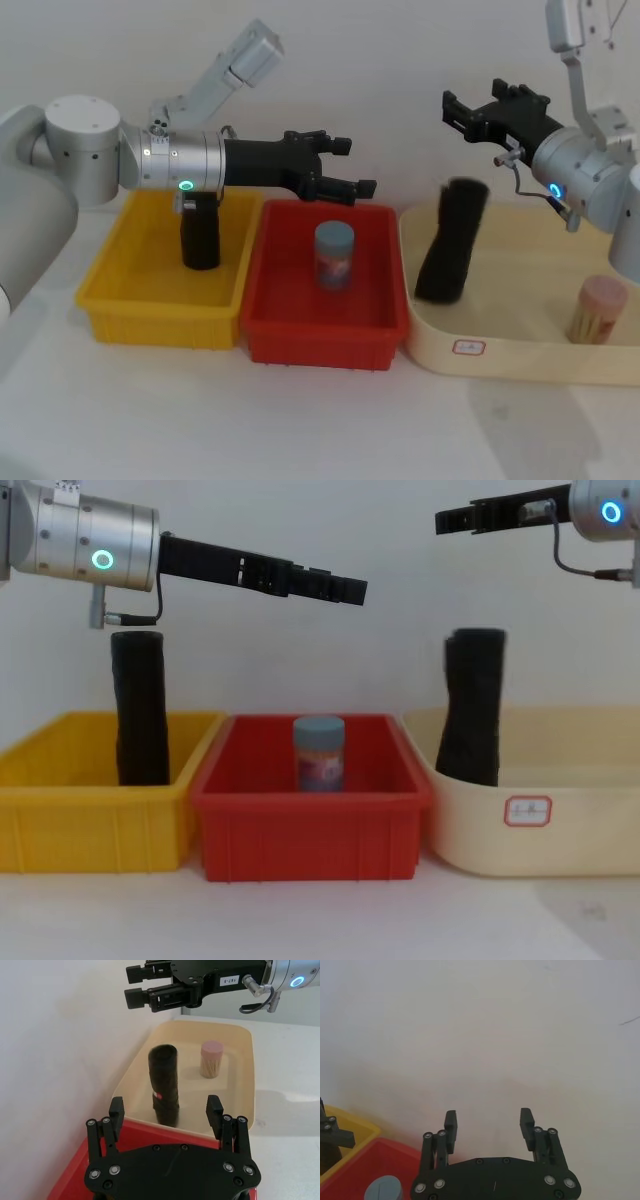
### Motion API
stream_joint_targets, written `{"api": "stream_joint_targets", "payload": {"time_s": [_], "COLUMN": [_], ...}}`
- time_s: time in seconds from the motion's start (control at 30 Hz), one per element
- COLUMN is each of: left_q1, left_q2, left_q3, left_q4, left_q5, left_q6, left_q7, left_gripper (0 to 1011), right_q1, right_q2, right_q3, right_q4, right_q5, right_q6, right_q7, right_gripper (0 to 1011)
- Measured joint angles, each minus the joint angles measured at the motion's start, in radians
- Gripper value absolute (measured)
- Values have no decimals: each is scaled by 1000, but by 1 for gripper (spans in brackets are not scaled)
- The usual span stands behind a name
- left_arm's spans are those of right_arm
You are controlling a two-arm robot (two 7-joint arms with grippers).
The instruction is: Pick up the garbage bag with the one hand and transfer it to the other hand.
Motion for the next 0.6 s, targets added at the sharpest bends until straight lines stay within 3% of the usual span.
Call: {"api": "stream_joint_targets", "payload": {"time_s": [0.33, 0.6], "left_q1": [0, 0], "left_q2": [0, 0], "left_q3": [0, 0], "left_q4": [0, 0], "left_q5": [0, 0], "left_q6": [0, 0], "left_q7": [0, 0], "left_gripper": [1001, 1001], "right_q1": [1, 2], "right_q2": [-3, -4], "right_q3": [9, 13], "right_q4": [12, 17], "right_q5": [9, 12], "right_q6": [-8, -10], "right_q7": [10, 14], "right_gripper": [997, 1004]}}
